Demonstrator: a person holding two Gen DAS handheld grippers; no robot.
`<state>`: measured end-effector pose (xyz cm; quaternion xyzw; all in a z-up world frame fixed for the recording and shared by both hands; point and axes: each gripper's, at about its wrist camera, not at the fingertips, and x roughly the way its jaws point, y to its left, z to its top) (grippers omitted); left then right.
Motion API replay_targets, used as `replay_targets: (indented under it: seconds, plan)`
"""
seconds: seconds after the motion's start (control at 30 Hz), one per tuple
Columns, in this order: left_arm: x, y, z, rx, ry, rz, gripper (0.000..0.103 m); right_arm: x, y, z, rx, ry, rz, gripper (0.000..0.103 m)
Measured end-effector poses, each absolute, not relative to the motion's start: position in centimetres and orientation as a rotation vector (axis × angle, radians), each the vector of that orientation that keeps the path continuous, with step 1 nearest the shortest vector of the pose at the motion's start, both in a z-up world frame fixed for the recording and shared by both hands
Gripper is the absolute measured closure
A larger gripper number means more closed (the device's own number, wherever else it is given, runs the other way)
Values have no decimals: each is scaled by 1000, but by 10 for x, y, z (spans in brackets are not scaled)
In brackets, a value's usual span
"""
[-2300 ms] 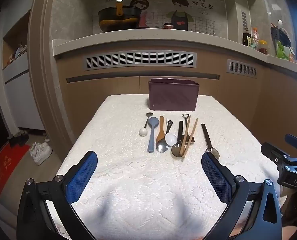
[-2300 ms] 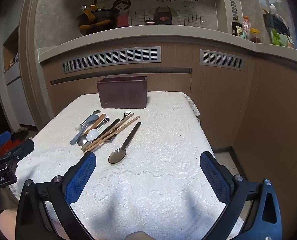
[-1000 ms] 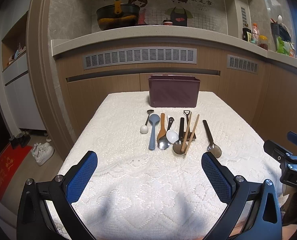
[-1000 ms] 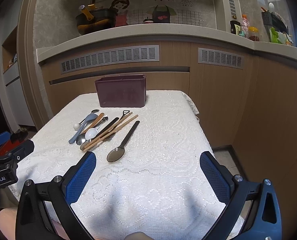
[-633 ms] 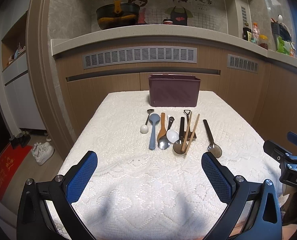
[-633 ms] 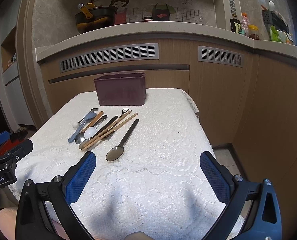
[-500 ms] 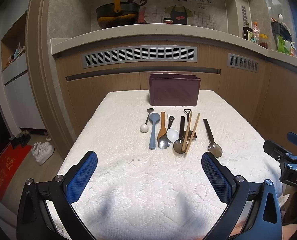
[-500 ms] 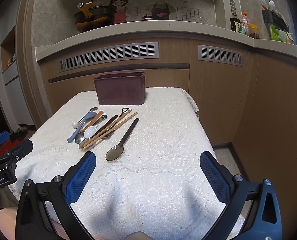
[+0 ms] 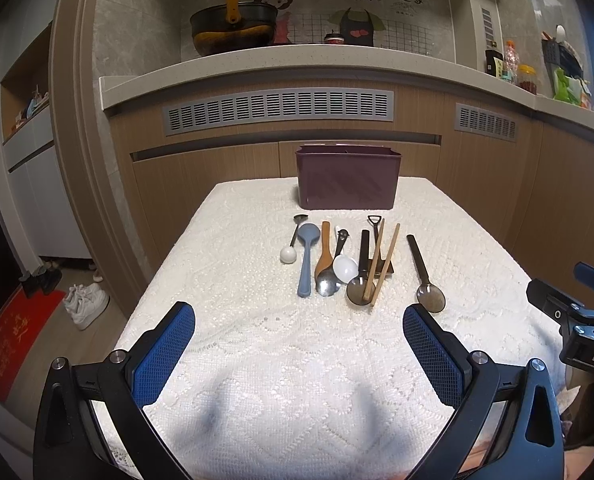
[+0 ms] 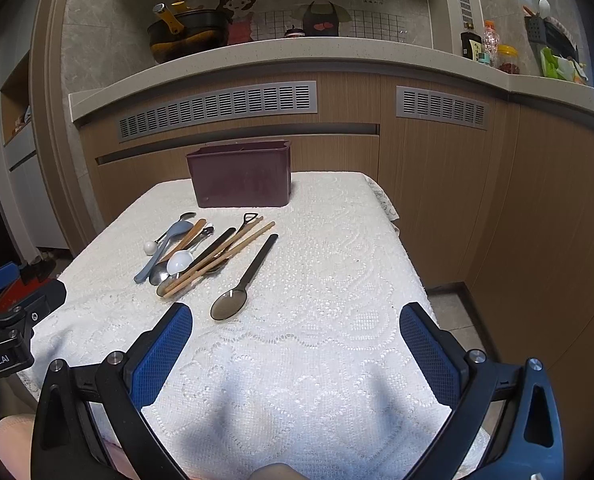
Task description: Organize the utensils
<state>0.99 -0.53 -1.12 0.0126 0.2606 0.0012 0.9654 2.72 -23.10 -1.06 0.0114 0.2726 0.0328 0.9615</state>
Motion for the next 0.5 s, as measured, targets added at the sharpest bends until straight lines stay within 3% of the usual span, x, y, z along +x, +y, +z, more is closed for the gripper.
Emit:
replay_targets:
  seconds: [0.5]
  plan:
    - [10,-6,-11,27,528,2,0,28,-231,-12,23,556,67,0]
